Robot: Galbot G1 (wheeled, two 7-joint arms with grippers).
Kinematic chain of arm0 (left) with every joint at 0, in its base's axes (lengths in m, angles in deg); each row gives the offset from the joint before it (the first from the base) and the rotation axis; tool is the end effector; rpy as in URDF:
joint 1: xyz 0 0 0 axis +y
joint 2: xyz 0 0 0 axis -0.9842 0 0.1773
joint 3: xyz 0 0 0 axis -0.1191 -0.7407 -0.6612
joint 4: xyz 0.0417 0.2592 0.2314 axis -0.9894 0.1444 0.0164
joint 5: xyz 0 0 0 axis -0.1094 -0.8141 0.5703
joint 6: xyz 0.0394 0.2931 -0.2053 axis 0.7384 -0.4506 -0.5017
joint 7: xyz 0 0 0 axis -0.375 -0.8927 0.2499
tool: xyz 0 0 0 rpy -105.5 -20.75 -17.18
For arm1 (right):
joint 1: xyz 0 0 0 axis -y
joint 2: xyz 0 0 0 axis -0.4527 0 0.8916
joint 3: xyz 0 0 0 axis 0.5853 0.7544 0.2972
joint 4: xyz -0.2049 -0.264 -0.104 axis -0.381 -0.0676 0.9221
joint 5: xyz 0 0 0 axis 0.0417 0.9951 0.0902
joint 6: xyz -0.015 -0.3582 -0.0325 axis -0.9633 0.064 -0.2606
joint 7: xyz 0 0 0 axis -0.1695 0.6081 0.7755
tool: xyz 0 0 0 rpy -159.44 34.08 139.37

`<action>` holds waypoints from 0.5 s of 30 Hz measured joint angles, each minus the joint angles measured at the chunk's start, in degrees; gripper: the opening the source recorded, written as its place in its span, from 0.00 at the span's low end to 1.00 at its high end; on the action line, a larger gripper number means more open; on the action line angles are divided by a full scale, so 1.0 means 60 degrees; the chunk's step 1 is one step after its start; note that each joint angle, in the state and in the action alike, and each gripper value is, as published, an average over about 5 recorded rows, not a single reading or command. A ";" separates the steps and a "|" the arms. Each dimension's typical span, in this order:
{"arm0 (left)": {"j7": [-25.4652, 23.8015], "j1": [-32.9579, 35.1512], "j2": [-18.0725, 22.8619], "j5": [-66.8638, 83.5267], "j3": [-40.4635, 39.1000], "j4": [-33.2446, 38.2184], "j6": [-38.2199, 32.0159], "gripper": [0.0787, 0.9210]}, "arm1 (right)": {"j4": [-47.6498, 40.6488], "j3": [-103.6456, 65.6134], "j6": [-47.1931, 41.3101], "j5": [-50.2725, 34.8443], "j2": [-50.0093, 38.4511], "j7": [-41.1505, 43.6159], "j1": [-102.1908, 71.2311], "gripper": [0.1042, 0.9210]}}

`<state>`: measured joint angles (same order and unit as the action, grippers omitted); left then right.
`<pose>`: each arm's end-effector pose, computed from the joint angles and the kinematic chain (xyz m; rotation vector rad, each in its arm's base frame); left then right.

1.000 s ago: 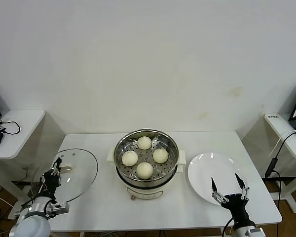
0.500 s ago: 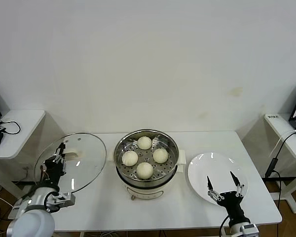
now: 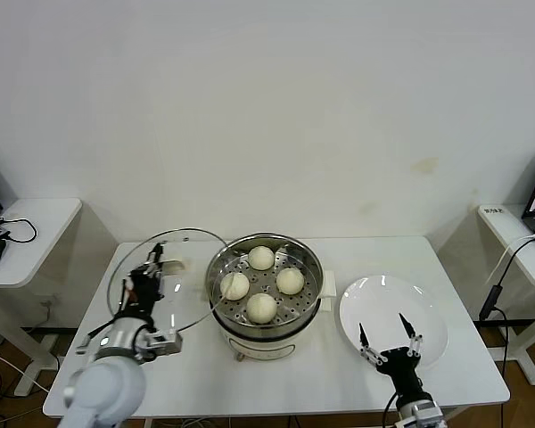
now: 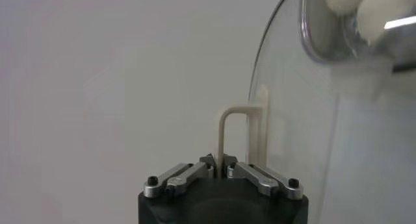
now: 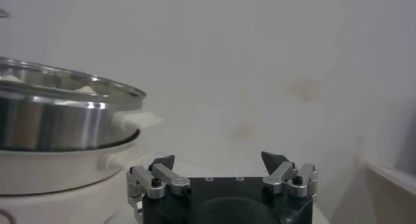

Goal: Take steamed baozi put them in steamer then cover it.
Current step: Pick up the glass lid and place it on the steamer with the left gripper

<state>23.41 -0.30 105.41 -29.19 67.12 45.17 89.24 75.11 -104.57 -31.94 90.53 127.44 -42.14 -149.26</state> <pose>0.2685 0.0236 -0.2199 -0.0056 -2.3096 -2.1066 0.1653 -0.0638 -0.3565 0.1492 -3.0767 0.4040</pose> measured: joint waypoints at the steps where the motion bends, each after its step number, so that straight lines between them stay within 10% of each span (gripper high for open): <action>1: -0.0076 -0.0144 0.0141 -0.0199 -0.0169 -0.0087 0.0011 0.07 | -0.0024 0.0030 0.0002 0.0037 0.0001 0.0000 0.0010 0.88; 15: -0.0980 -0.1742 0.2306 -0.2735 -0.1947 -0.1373 0.0237 0.07 | -0.0348 0.0372 0.0060 0.0442 0.0051 0.0004 0.0102 0.88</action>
<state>17.53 -10.76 119.25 -45.60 55.44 36.93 90.66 73.02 -102.34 -31.58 93.18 127.74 -42.12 -148.65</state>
